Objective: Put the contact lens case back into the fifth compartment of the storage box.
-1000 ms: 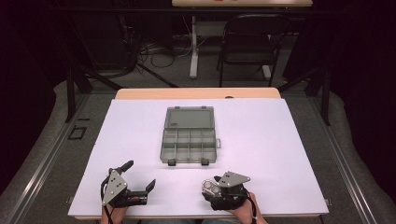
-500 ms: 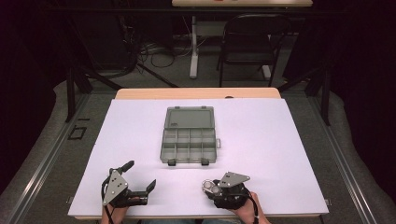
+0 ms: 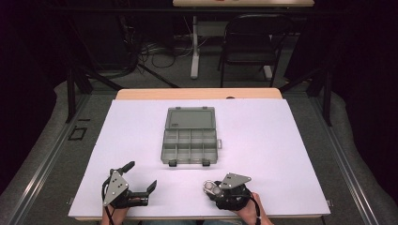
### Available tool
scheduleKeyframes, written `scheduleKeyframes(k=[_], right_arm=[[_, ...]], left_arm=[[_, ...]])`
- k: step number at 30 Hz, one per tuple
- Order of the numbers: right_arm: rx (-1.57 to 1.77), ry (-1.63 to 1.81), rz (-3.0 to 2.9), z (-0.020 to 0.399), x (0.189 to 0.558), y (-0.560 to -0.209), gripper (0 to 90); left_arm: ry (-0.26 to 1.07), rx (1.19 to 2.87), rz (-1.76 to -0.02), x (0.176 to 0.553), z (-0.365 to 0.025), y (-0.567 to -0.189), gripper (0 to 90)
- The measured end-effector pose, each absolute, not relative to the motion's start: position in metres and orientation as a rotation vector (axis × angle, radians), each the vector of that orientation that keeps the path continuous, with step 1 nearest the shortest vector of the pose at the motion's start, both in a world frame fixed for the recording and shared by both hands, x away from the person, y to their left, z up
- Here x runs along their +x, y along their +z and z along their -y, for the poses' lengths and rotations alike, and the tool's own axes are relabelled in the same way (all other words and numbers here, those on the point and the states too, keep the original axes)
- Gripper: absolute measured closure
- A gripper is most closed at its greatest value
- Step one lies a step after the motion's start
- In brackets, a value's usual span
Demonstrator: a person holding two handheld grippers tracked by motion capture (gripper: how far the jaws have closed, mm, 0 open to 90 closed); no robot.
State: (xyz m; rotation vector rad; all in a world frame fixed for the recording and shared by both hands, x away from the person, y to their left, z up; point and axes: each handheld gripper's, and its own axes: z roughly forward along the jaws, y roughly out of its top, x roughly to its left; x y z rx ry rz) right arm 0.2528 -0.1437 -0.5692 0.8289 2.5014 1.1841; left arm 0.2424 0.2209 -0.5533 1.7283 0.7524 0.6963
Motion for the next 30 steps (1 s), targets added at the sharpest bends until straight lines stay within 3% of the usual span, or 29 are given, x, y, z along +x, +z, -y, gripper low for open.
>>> scheduleKeyframes(k=[30], right_arm=[[0.784,1.207,-2.447,0.15,0.25,-0.554,49.2]], left_arm=[[0.709,1.725,-0.746,0.241,-0.221,-0.551,0.1]])
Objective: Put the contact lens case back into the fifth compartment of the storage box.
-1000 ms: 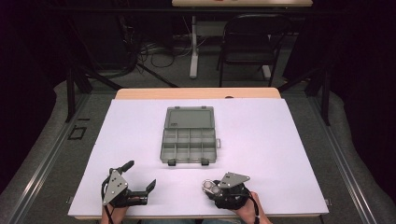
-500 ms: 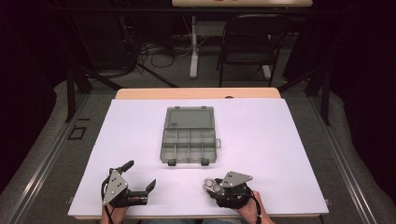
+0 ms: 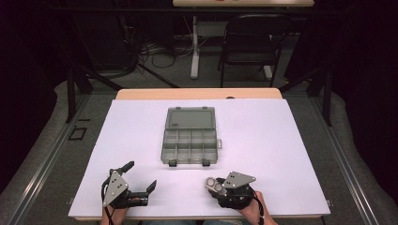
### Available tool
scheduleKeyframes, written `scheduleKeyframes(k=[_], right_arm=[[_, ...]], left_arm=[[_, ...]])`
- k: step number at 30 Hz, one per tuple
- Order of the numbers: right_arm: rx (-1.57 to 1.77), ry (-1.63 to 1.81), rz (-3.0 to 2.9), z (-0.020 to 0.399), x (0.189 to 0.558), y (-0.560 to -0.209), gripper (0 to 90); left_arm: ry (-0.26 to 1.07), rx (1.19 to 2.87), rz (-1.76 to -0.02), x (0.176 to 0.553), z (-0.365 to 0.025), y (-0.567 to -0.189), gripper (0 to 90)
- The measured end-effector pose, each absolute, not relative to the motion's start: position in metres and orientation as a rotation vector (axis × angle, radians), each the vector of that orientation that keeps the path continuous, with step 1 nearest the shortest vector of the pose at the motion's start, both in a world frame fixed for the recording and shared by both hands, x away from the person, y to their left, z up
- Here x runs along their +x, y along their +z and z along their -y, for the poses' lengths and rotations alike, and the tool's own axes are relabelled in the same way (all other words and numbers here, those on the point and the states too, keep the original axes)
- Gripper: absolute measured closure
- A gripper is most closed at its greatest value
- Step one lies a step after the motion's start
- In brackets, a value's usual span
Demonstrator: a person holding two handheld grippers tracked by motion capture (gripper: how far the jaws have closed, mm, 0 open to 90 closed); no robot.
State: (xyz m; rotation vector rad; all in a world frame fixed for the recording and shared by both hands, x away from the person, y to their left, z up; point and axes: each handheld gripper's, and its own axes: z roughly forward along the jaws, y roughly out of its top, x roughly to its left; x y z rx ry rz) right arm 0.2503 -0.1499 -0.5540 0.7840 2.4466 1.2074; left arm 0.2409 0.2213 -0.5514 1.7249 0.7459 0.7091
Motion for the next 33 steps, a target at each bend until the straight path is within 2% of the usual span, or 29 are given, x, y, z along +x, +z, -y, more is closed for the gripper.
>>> scheduleKeyframes(k=[33], right_arm=[[0.72,1.275,-2.369,0.154,0.25,-0.53,49.3]], left_arm=[[0.718,1.724,-0.748,0.242,-0.221,-0.551,0.2]])
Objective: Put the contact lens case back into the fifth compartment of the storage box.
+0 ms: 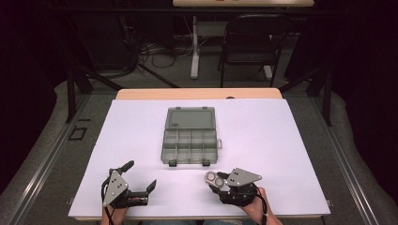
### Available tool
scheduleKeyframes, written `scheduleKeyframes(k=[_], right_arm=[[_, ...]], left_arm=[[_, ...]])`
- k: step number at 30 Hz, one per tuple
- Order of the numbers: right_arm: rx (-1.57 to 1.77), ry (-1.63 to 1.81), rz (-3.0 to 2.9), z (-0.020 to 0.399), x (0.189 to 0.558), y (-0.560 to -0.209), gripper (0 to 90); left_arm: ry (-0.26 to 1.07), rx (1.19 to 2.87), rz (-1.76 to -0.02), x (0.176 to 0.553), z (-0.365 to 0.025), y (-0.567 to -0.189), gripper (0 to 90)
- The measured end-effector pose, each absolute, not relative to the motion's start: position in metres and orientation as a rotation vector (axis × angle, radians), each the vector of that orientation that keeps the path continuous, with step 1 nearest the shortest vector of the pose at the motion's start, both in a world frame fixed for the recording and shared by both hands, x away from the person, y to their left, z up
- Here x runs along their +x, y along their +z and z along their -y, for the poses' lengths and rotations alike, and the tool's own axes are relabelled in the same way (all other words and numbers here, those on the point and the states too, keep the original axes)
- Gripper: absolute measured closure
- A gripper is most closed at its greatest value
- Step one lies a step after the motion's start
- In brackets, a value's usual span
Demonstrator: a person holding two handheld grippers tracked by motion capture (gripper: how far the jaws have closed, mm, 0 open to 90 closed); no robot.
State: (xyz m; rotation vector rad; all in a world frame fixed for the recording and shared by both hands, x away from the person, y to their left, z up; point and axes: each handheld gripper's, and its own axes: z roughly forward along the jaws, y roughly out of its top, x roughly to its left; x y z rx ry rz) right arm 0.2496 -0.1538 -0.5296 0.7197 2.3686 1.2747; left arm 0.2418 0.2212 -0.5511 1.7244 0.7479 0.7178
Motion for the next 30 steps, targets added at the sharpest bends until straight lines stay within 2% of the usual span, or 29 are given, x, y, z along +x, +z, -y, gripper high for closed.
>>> scheduleKeyframes(k=[30], right_arm=[[0.714,1.321,-2.286,0.158,0.265,-0.511,49.3]], left_arm=[[0.721,1.729,-0.75,0.243,-0.22,-0.552,0.2]])
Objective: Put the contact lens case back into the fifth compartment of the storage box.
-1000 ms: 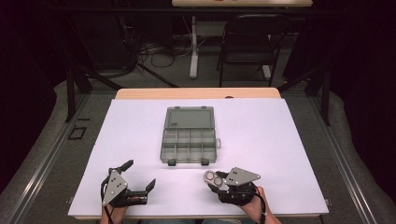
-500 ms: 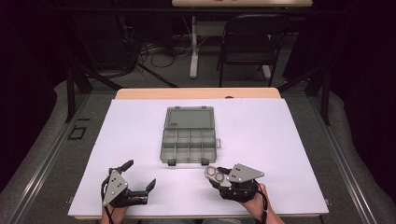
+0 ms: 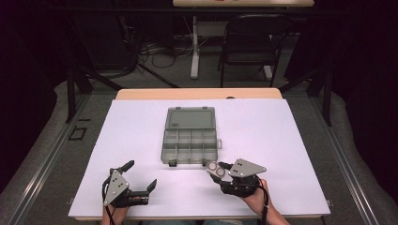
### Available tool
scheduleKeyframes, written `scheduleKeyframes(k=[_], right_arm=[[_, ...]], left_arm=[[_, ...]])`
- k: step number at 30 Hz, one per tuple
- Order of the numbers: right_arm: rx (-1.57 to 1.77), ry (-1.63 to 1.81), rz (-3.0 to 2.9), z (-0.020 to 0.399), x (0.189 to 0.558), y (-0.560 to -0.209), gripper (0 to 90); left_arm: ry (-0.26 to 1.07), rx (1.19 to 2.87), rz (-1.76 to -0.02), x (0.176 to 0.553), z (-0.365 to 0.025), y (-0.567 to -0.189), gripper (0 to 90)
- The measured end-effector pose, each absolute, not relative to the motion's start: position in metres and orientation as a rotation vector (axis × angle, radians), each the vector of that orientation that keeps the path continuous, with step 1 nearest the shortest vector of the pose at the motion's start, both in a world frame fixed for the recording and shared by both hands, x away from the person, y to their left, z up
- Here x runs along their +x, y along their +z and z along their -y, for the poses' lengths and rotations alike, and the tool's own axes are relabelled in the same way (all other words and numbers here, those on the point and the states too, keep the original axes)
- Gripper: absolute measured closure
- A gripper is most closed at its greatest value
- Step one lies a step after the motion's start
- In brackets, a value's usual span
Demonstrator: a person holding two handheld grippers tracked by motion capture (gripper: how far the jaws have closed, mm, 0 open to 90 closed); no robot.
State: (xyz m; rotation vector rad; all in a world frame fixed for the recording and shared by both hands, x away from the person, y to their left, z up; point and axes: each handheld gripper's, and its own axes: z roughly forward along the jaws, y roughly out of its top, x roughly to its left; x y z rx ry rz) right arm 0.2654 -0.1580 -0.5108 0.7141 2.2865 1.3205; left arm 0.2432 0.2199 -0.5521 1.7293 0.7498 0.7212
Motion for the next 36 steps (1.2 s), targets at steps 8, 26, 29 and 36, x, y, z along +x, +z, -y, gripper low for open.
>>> scheduleKeyframes(k=[8,26,29,36], right_arm=[[0.699,1.326,-2.282,0.154,0.269,-0.507,49.3],[0.683,1.335,-2.283,0.144,0.282,-0.503,49.2],[0.681,1.337,-2.284,0.142,0.285,-0.502,49.2],[0.664,1.34,-2.296,0.136,0.289,-0.501,49.2]], left_arm=[[0.722,1.726,-0.754,0.243,-0.22,-0.552,0.1],[0.729,1.728,-0.748,0.242,-0.219,-0.551,0.1],[0.727,1.727,-0.749,0.242,-0.219,-0.552,0.1],[0.723,1.729,-0.748,0.243,-0.218,-0.552,0.1]])
